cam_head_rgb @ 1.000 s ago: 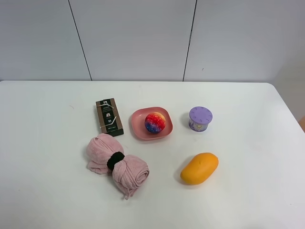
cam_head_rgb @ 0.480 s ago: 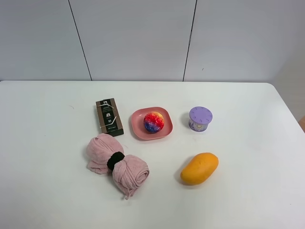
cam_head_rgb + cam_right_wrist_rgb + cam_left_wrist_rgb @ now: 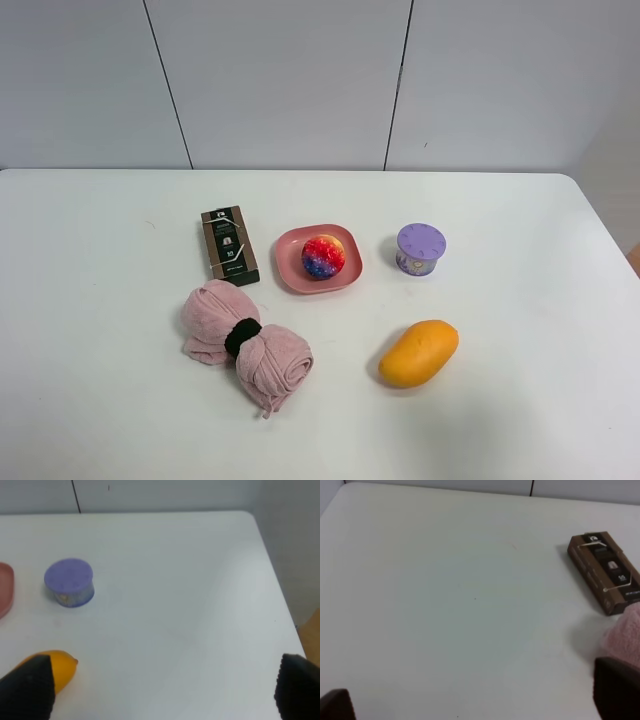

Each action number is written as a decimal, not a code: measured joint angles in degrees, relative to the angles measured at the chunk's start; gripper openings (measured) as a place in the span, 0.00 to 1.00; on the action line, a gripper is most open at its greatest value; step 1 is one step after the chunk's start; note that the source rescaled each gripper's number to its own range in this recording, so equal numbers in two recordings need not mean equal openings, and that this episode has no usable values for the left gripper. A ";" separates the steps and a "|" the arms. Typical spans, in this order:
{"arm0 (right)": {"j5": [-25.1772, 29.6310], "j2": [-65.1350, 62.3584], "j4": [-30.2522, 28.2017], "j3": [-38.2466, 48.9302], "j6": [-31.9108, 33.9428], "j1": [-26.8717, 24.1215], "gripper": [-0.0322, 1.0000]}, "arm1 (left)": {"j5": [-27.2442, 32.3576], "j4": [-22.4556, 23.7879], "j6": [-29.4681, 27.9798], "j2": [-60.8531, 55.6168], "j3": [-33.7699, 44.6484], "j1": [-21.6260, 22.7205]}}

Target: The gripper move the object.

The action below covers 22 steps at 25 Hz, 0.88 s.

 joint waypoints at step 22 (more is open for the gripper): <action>-1.09 -5.52 -0.05 8.84 0.36 0.08 0.85 | 0.00 -0.05 0.00 0.00 0.00 0.00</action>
